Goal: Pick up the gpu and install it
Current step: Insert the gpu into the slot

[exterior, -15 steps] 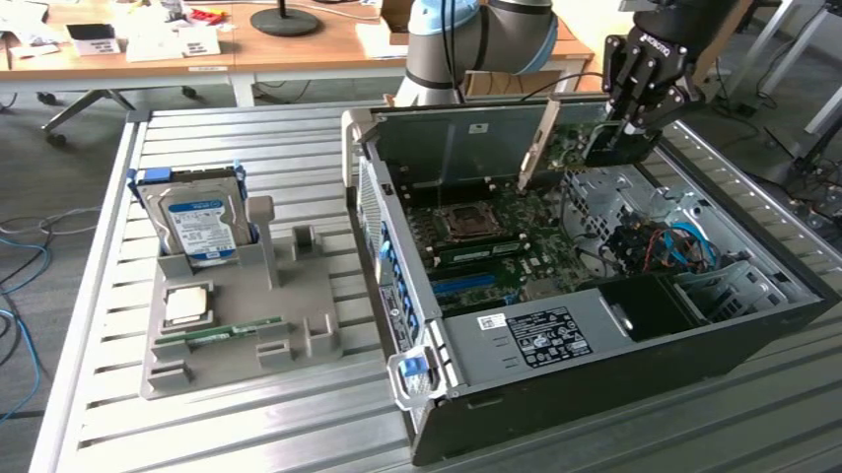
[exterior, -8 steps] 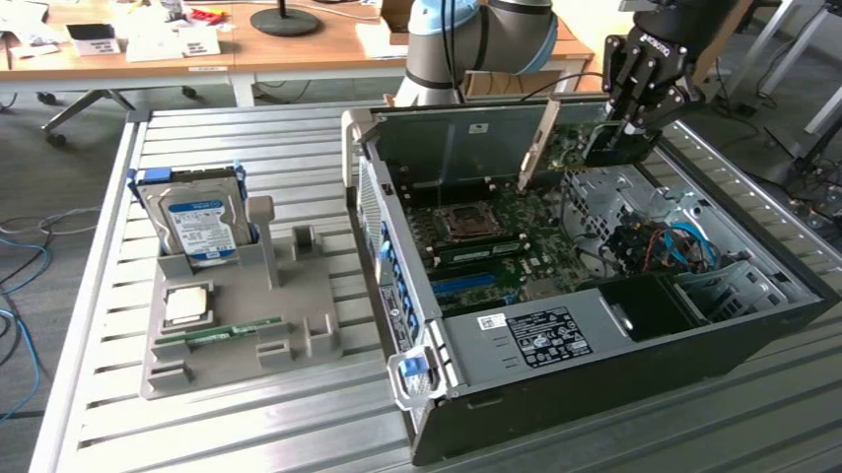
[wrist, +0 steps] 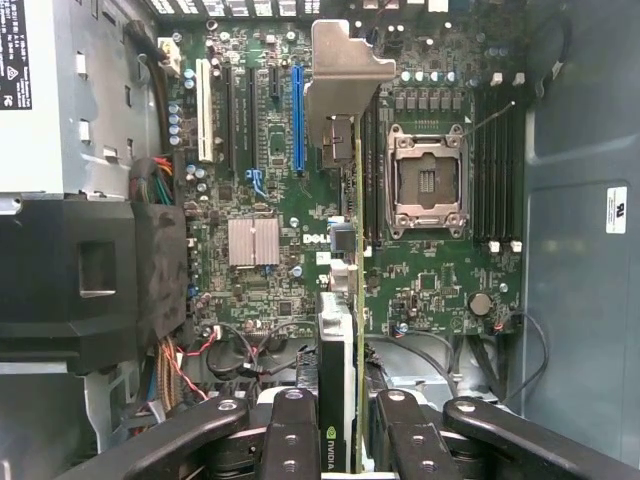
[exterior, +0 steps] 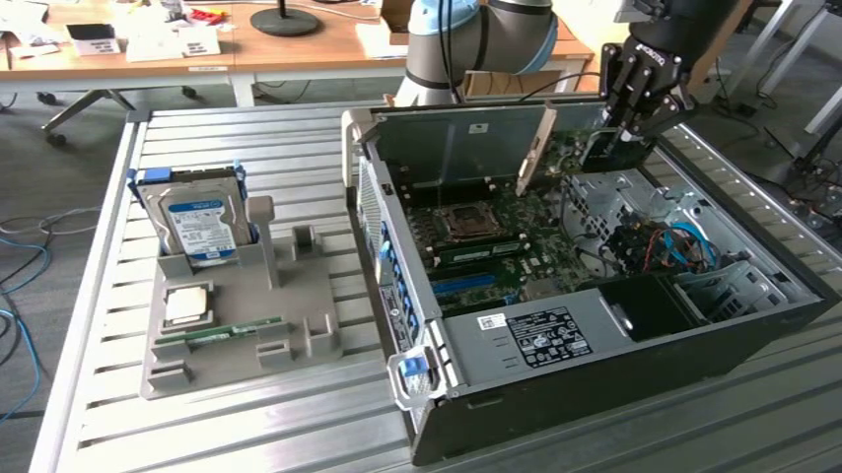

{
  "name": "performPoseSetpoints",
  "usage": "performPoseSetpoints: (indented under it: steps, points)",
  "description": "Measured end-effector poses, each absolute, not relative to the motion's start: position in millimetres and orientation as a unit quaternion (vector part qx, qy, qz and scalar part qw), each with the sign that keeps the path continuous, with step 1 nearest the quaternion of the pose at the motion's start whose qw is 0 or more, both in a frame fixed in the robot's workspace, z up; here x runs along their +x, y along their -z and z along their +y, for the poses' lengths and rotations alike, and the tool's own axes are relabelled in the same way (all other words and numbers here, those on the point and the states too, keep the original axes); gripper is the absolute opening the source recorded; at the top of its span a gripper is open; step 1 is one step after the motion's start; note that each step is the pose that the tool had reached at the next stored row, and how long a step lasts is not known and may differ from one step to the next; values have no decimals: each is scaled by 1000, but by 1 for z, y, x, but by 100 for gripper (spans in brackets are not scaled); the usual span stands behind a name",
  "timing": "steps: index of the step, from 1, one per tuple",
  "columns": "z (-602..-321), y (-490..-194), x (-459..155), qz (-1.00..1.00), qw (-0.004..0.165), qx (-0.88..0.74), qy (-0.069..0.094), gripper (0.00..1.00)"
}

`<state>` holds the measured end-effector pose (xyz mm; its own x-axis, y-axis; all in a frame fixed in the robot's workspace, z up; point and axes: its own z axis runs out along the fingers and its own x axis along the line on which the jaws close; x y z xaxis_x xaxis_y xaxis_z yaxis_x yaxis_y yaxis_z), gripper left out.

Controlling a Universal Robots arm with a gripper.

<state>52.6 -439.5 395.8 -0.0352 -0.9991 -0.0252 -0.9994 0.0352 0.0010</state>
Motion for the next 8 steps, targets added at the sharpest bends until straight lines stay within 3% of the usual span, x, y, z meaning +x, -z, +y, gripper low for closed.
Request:
performPoseSetpoints:
  steps: [8]
  points:
    - [-439,-396,43,719,9,-695,-9,27]
